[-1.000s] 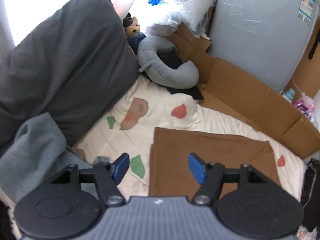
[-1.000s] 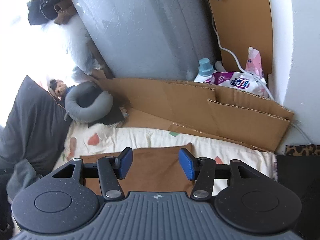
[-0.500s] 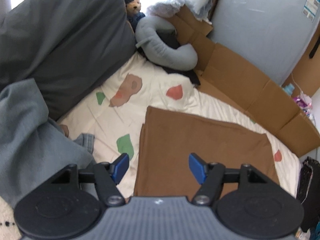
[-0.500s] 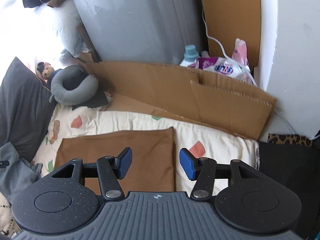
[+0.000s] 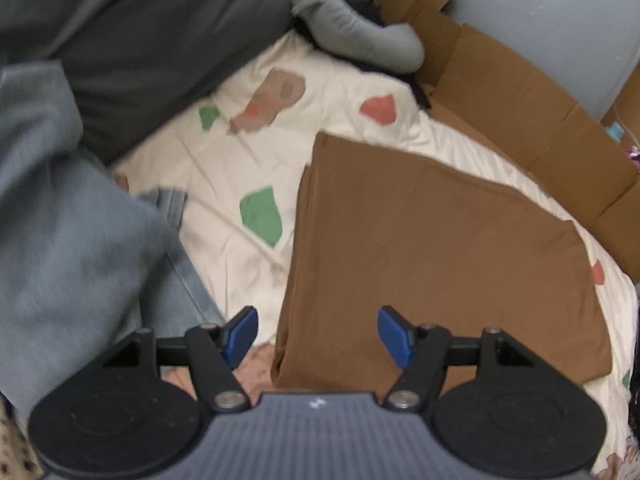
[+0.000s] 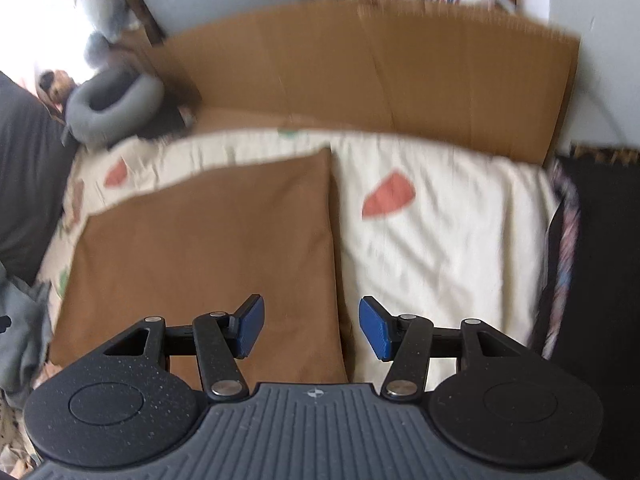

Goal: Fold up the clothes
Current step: 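Move both open tools along the folded shirt's edge, then lower both open tools onto the folded shirt to flatten it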

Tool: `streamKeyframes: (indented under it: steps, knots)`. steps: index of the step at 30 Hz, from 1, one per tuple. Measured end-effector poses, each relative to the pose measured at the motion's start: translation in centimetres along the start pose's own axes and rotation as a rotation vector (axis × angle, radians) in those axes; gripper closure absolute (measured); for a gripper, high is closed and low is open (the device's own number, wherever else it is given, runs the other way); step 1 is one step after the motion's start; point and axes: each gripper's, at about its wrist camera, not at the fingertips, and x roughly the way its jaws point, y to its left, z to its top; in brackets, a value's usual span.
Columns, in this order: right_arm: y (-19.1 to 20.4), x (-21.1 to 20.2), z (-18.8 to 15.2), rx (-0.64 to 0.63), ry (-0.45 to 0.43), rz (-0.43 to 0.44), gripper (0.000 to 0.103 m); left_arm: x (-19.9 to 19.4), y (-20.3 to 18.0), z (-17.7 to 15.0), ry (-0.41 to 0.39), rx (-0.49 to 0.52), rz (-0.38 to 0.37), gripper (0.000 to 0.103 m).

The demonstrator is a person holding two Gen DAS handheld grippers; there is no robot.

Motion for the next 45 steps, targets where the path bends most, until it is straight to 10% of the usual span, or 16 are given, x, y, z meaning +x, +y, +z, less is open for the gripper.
streamKeyframes:
  steps: [33, 45]
  knots:
    - [-2.2, 9.3, -5.1, 0.012, 0.156, -0.208, 0.049, 7.1, 4.3, -5.0, 0.126, -0.151, 0.232, 0.05]
    - [1.9, 6.0, -3.2, -0.106, 0.064, -0.04, 0.056, 4.0, -1.8, -2.3, 0.004, -0.113, 0.07, 0.052]
